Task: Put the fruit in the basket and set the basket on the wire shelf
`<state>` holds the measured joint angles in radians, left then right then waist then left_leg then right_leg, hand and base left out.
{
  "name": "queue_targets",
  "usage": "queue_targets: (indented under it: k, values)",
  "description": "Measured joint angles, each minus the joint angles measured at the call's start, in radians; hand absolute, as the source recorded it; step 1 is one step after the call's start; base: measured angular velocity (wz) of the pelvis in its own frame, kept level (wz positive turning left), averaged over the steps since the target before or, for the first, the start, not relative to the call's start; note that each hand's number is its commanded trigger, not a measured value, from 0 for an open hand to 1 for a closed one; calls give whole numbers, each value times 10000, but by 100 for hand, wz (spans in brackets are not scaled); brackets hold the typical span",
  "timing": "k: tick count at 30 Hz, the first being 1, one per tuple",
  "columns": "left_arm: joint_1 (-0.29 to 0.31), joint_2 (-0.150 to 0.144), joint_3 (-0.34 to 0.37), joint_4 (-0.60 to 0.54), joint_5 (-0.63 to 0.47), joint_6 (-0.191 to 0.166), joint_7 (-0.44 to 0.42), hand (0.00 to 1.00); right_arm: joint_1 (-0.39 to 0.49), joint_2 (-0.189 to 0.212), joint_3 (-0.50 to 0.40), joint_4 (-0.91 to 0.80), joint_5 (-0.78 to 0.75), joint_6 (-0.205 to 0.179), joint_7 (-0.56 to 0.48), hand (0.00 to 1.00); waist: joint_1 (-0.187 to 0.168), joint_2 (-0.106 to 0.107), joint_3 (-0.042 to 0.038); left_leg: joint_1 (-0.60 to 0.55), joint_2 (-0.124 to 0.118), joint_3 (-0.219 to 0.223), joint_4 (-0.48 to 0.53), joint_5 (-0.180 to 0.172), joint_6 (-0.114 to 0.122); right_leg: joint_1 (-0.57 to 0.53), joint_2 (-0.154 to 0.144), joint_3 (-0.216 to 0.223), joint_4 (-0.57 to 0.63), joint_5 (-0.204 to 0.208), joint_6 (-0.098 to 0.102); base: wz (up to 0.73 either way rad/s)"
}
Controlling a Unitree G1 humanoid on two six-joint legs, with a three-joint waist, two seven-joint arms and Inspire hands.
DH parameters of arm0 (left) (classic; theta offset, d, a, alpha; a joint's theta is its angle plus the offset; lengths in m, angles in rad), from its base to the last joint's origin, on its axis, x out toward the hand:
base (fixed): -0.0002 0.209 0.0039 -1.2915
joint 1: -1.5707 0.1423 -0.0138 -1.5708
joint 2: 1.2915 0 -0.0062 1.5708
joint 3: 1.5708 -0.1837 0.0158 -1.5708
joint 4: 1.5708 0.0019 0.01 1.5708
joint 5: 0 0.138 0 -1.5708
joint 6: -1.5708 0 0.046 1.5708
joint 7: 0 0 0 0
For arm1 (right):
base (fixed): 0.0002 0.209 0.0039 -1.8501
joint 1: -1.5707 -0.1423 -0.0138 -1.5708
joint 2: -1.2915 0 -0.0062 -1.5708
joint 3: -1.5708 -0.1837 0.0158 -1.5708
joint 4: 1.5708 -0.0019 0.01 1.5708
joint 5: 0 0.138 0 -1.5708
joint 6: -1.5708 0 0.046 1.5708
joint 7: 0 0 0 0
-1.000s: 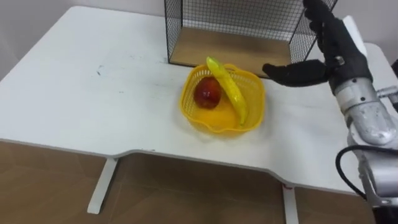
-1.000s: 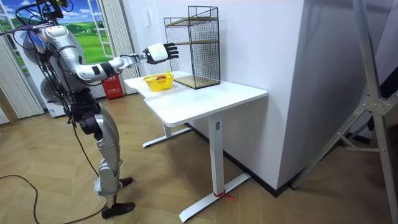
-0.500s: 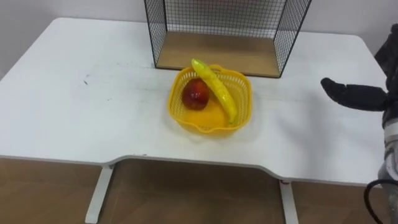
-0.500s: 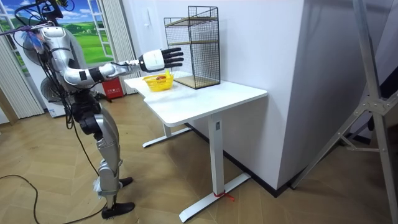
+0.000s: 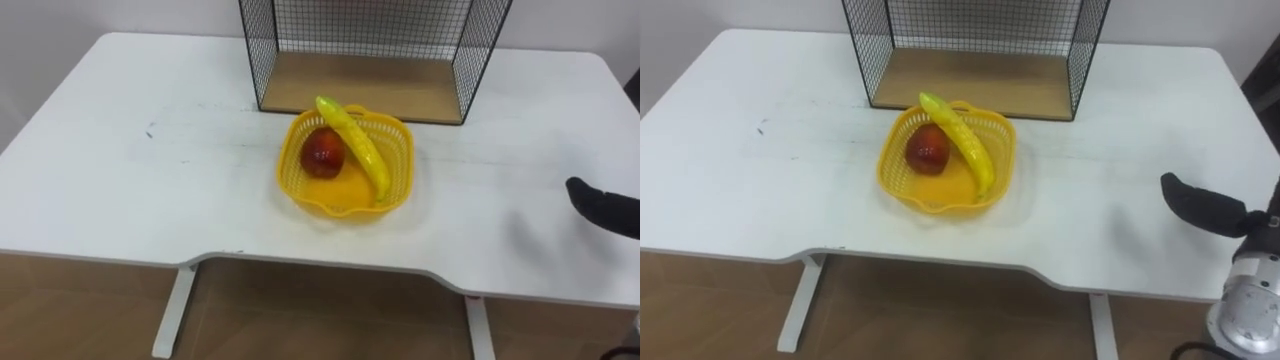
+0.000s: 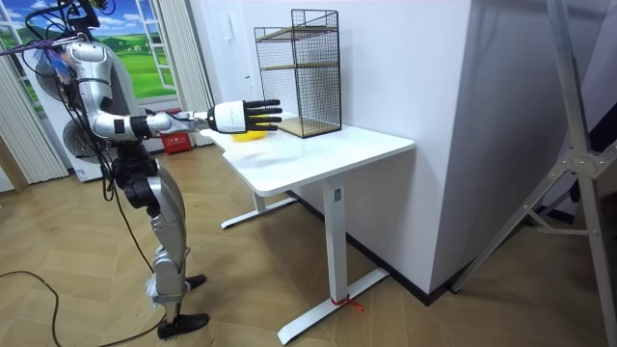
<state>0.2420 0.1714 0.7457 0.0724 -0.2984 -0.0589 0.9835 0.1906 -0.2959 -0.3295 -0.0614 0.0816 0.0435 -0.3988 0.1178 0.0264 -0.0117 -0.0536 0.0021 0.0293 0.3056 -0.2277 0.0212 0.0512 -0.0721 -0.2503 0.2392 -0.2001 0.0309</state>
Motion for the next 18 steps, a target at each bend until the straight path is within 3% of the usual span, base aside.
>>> queue_targets:
  k: [5, 9, 14, 18]
  values:
    - [-79, 422, 2, -1376, 1242, -183, 544, 0, -9, -9, -137, -1, 456, -436, -368, 0, 53, 75, 65, -259, 19, -100, 397, -121, 10, -9, 40, -48, -9, -2, -2, 5]
    - [-148, 649, 4, -2459, 2076, -335, 639, 0, -10, -15, -135, 0, 498, -446, -402, 0, 28, 159, 106, -430, -13, -100, 569, -140, 49, -238, 10, 11, 40, -31, 15, 1]
    - [-217, 786, -113, -3630, 2418, -361, 38, 0, -28, -21, -90, 0, 361, -456, -210, 0, -57, 192, 93, -366, -103, -76, 464, -97, 111, -243, -93, 34, 167, -75, 73, 0]
    - [-697, 789, -1034, -4117, 2427, -362, -658, 0, -358, -14, 116, 0, 356, -539, -21, 0, -90, 181, 124, -416, -118, -94, 453, -94, 114, -286, -104, 38, 211, -81, 81, 1]
